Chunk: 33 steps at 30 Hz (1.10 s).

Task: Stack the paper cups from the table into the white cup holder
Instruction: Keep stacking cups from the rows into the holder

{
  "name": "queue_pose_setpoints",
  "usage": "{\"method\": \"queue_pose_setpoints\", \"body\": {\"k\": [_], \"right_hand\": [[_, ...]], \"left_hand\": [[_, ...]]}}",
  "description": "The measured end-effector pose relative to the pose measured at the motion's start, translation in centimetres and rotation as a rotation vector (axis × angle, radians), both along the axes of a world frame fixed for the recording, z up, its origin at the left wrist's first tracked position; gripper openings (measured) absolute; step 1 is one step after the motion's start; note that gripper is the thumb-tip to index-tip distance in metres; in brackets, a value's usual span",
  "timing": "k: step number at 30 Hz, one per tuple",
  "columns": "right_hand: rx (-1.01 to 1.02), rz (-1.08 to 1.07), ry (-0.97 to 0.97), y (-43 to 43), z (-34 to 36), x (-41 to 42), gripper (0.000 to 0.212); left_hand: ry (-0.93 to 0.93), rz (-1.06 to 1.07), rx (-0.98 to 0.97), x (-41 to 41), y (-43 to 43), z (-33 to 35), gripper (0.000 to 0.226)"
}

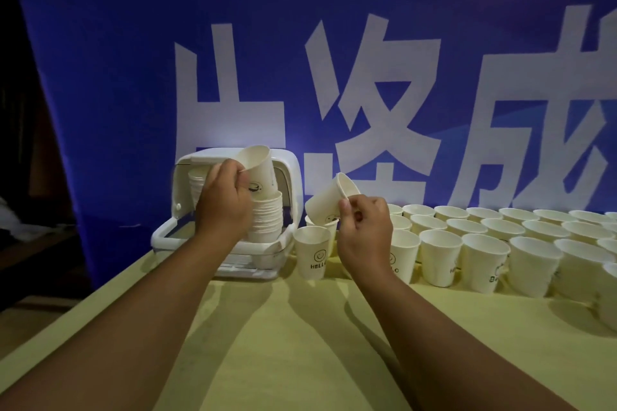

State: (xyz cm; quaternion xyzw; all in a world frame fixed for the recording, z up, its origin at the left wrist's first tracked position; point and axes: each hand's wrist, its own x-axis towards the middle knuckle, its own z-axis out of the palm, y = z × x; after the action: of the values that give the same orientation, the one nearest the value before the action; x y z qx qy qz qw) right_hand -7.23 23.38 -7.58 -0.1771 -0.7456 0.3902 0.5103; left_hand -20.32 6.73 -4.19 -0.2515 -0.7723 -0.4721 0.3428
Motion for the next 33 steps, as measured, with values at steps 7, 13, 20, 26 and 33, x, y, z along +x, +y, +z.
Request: {"method": "queue_pose_setpoints", "body": {"k": [7, 13, 20, 26, 33], "right_hand": [[0.036, 0.001, 0.081, 0.6, 1.0, 0.2, 0.013], [0.062, 0.034, 0.101, -0.9, 4.7, -1.9, 0.019], [0.190, 0.087, -0.047, -2.7, 7.6, -5.3, 0.023], [0.288, 0.156, -0.138, -3.0, 6.2, -7.0, 0.020], [0.552, 0.320, -0.315, -3.2, 5.5, -7.6, 0.016]], "left_hand": [[-0.051, 0.133, -0.284, -0.6, 0.3, -1.5, 0.021], [0.042, 0.168, -0.339, -0.4, 0.3, -1.8, 0.019], [0.008, 0.036, -0.437, -0.3, -0.7, -2.9, 0.030], [-0.166, -0.134, -0.184, -0.6, -0.2, -4.0, 0.057], [-0.151, -0.169, -0.087, -0.9, -0.3, -4.4, 0.107]]}}
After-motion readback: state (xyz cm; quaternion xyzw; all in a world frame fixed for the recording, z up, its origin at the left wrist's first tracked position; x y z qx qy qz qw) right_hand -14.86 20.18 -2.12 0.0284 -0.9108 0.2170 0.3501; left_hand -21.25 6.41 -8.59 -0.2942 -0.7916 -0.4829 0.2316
